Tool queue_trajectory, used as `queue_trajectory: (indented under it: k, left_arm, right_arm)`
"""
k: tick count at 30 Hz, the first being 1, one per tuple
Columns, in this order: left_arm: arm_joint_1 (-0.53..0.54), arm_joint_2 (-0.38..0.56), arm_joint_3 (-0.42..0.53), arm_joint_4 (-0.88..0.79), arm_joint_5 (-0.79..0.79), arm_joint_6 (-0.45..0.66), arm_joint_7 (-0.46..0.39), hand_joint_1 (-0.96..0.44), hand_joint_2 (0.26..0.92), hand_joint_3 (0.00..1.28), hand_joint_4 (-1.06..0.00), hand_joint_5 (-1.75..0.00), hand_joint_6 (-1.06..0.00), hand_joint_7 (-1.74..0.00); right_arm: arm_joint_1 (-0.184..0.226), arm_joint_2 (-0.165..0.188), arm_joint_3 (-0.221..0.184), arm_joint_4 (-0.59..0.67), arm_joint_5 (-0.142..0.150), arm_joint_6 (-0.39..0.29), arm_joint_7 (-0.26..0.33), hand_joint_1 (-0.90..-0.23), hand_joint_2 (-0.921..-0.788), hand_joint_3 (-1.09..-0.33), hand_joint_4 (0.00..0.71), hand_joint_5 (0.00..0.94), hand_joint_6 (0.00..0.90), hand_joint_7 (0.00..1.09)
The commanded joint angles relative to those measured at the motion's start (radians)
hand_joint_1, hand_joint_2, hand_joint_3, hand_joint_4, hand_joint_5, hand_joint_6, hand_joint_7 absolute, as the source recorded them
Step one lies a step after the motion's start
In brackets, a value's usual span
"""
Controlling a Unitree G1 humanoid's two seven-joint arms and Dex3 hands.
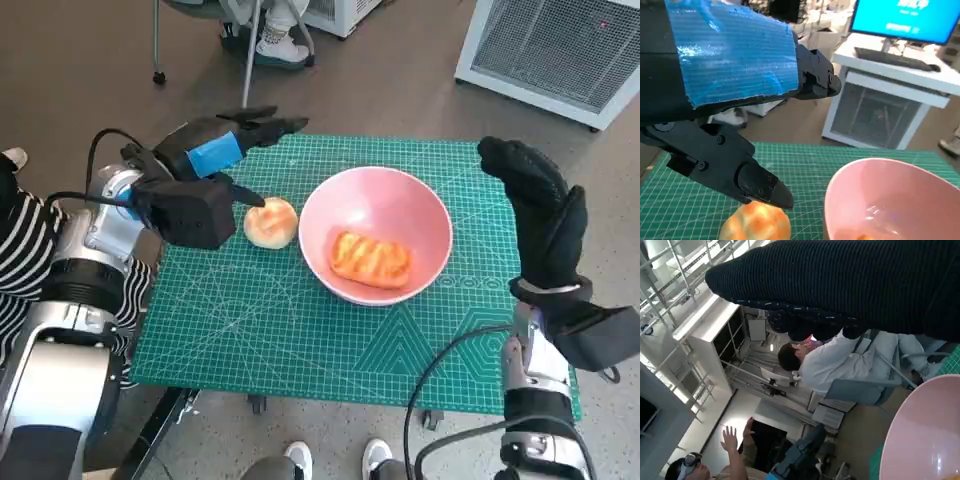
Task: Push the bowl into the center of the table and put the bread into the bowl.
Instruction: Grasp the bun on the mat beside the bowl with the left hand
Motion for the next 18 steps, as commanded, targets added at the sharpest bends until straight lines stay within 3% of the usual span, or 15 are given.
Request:
queue_trajectory:
  k: [1, 18]
  left_arm:
    - [0.0, -0.02, -0.019, 0.04, 0.014, 0.037, -0.003, -0.23, 0.786, 0.0, -0.13, 0.0, -0.28, -0.03]
    - [-0.014, -0.083, -0.104, 0.181, 0.09, 0.178, 0.019, -0.23, 0.786, 0.0, -0.1, 0.0, -0.27, -0.01]
  right_arm:
    - [0.027, -0.002, 0.001, 0.01, 0.007, 0.014, 0.014, -0.736, -0.921, -0.762, 0.131, 0.0, 0.04, 0.44]
    - [0.037, -0.012, -0.005, -0.004, 0.002, 0.014, 0.013, -0.739, -0.921, -0.761, 0.13, 0.0, 0.037, 0.45]
